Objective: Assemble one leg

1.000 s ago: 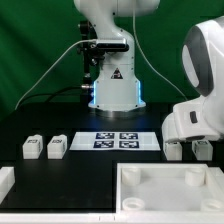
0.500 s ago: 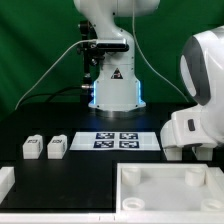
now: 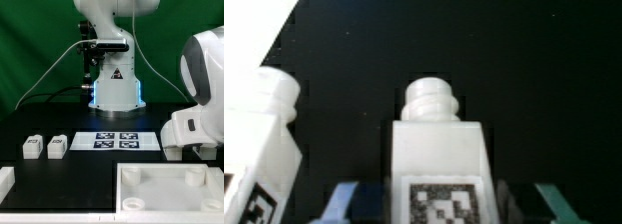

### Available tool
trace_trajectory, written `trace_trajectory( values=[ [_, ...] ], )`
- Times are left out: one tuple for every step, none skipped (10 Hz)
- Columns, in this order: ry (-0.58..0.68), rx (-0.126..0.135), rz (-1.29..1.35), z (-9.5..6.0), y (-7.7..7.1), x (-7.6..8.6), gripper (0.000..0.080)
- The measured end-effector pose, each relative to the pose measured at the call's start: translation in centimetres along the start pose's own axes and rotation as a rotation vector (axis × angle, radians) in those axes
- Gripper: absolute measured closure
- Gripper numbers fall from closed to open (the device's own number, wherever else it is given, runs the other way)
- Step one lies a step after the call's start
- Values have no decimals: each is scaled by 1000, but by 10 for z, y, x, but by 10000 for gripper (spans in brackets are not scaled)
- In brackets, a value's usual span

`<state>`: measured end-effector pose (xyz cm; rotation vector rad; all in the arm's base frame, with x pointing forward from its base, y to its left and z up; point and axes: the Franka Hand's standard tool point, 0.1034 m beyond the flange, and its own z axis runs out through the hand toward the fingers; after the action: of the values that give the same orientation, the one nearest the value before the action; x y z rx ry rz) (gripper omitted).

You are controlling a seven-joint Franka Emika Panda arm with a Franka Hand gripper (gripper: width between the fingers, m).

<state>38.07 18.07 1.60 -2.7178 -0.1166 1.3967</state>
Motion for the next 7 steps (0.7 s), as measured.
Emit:
trace_trajectory(
  values=[
    [0,0,0,0,0,0,514],
    [0,0,0,0,0,0,514],
    [0,0,0,0,0,0,514],
    [0,0,0,0,0,0,512],
    [2,0,-2,-2,1,-1,512],
    [-4,-10,-54,-20,7,-13,512],
    [37,-7,-84,-50,16,-28,512]
  ],
)
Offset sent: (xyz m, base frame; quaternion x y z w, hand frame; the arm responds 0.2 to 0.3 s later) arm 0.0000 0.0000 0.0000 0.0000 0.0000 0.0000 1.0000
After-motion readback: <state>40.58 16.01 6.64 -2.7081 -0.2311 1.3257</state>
